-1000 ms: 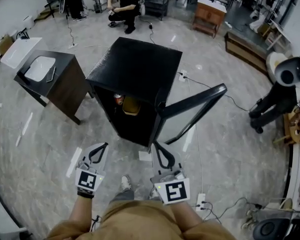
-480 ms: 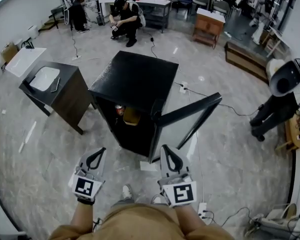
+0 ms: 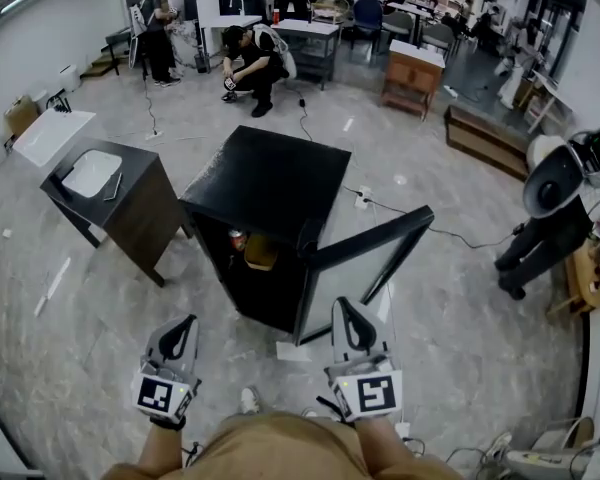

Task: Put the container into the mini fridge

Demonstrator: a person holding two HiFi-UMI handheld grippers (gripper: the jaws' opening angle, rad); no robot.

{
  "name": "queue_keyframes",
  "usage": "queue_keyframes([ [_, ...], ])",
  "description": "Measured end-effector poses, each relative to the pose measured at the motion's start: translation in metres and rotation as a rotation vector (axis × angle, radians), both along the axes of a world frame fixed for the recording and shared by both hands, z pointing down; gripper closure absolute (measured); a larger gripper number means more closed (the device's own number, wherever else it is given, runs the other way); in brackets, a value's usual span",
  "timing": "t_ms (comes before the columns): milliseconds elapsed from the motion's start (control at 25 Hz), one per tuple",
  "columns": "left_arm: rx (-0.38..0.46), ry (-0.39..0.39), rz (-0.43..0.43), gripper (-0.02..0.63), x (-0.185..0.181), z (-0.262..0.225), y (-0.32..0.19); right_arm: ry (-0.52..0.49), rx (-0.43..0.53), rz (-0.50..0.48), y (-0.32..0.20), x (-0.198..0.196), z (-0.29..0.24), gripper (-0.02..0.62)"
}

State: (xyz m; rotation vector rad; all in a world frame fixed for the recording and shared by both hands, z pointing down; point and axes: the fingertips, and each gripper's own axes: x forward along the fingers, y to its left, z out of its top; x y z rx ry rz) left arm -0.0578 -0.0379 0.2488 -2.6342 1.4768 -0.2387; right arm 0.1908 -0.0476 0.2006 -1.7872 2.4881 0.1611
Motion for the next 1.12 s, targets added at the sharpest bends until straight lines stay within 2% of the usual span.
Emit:
queue_keyframes([
  [120,-0.001,-0.003,0.005,0.604,-0.003,-0.002,0.005,-0.001,0.003,-0.002,0.0,-0.001,-0.003,0.594],
  [320,-0.012,0.089,-0.035,0.604,-0.014,-0.003,0.018,0.017,-0.003,-0.02,0.002,-0.004,-0.001,0.594],
  [640,-0.019,0.159,-0.038,0.604,-0.026,0.001,0.019,0.06,-0.007,-0.051,-0.006,-0.023,-0.001,0.594],
  [1120,0.012,0.16,-0.051,0.604,-0.038,-0.002,0.008,0.053,-0.008,-0.067,-0.023,-0.041,0.001,0.594],
])
